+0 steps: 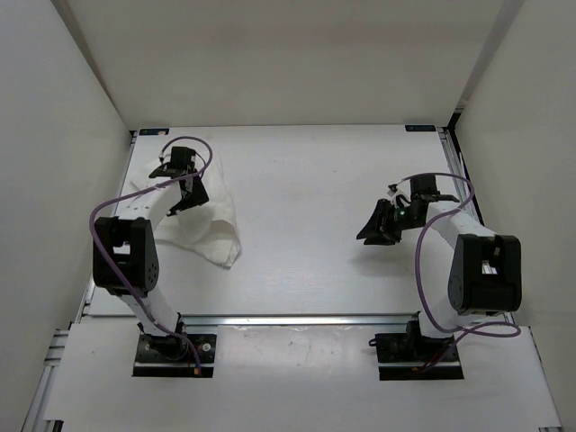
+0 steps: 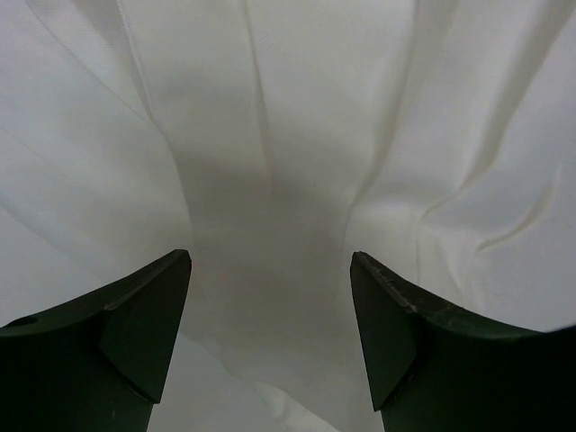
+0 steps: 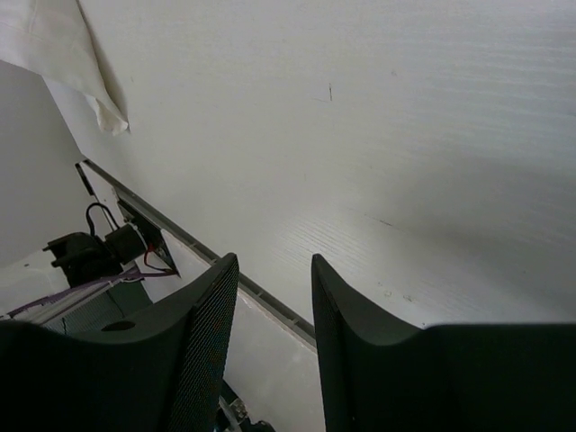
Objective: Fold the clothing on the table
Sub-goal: Flatten the skirt out
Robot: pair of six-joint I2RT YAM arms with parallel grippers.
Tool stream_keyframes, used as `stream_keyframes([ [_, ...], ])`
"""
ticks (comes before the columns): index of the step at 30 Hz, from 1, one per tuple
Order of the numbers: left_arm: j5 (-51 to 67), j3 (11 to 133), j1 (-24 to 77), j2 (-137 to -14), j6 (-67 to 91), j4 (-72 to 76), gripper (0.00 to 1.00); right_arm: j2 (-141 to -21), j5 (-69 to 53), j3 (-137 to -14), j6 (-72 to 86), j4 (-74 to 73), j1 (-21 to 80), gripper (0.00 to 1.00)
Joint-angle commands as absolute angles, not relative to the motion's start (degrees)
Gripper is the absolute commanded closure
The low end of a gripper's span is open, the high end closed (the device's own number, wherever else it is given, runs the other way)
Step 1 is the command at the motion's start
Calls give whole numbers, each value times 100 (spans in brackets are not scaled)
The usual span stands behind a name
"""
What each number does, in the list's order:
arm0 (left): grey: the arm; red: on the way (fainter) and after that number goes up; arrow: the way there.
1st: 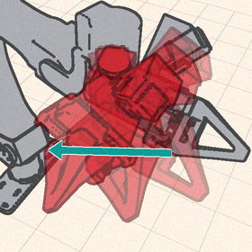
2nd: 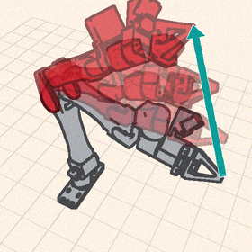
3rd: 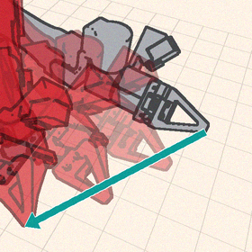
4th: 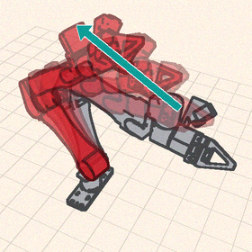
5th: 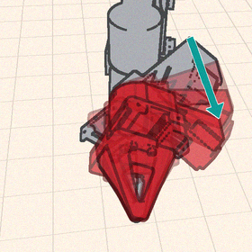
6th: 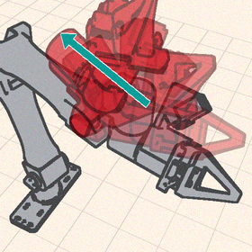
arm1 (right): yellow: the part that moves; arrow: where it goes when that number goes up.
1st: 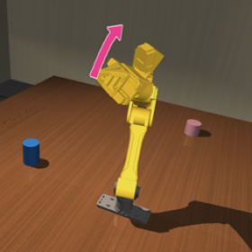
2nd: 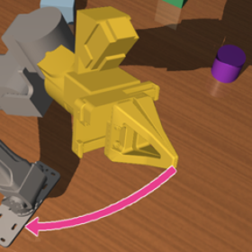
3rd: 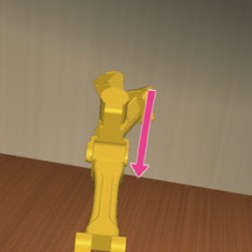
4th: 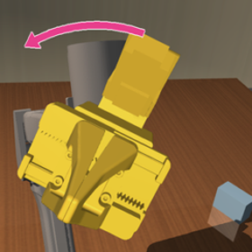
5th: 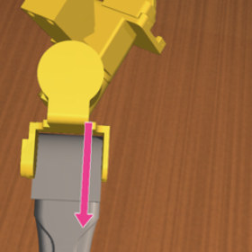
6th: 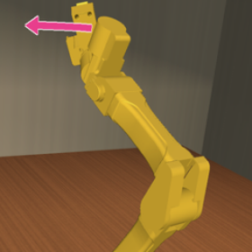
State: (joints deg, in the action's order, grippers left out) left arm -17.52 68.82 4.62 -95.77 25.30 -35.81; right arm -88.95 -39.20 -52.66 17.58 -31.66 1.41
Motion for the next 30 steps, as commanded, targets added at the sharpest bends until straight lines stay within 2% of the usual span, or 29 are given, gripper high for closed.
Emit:
stream_keyframes([
  [1, -2505, 7251, 422, -9773, 2505, -3665, 18, -8587, -3964, -5212, 1705, -3304, 9, 57],
  [11, -2759, 7321, 413, -10528, 2426, -3885, 19, -8561, -3937, -5194, 1722, -3384, -149, 56],
  [12, -2725, 7330, 422, -10590, 2469, -3876, 20, -8587, -3920, -5194, 1688, -3366, -158, 57],
  [14, -2585, 7278, 387, -10643, 2444, -3806, 29, -8587, -3885, -5212, 1749, -3366, -141, 56],
  [15, -2480, 7269, 395, -10635, 2443, -3780, 40, -8570, -3928, -5238, 1714, -3358, -132, 56],
  [16, -2418, 7199, 387, -10600, 2487, -3684, 58, -8613, -3937, -5264, 1731, -3340, -114, 56],
  [17, -2347, 7155, 378, -10565, 2479, -3604, 69, -8613, -3920, -5265, 1731, -3349, -140, 56],
  [18, -2164, 7154, 352, -10512, 2496, -3577, 90, -8631, -3929, -5282, 1758, -3340, -115, 56],
  [19, -2058, 7189, 343, -10433, 2505, -3568, 100, -8622, -3920, -5282, 1775, -3331, -123, 56],
  [25, -1064, 8023, 614, -9915, 2215, -4060, 100, -8736, -3929, -5353, 1810, -3357, -44, 56],
  [30, 365, 9042, 1439, -9642, 1820, -4929, 100, -8728, -3876, -5388, 1793, -3331, -18, 56],
])
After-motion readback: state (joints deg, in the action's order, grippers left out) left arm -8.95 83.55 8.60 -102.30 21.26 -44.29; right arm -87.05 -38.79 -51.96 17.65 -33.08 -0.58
